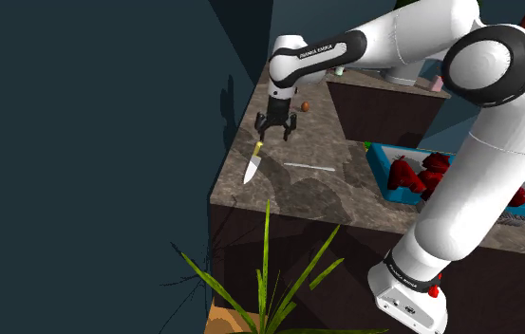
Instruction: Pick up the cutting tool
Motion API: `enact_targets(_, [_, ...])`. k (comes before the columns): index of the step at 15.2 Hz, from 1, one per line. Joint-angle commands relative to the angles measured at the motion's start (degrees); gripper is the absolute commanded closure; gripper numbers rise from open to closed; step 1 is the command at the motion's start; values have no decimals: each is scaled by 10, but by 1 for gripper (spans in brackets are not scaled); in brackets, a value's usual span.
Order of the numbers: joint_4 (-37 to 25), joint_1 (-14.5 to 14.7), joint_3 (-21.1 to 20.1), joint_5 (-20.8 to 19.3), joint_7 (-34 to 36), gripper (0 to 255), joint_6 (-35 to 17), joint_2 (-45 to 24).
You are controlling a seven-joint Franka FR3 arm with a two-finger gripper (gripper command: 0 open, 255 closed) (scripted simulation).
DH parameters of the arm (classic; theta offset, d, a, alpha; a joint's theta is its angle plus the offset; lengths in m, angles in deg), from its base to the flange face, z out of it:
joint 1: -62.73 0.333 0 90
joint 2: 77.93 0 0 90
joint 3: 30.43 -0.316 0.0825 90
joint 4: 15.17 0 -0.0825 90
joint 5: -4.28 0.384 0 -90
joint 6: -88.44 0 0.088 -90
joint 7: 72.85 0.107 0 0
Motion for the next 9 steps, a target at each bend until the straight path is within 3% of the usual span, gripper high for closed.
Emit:
enact_targets(1, [-41,-1,3,-4,19,0,0,-47])
enact_targets(9, [-241,-6,22,-11,82,0,31,-242])
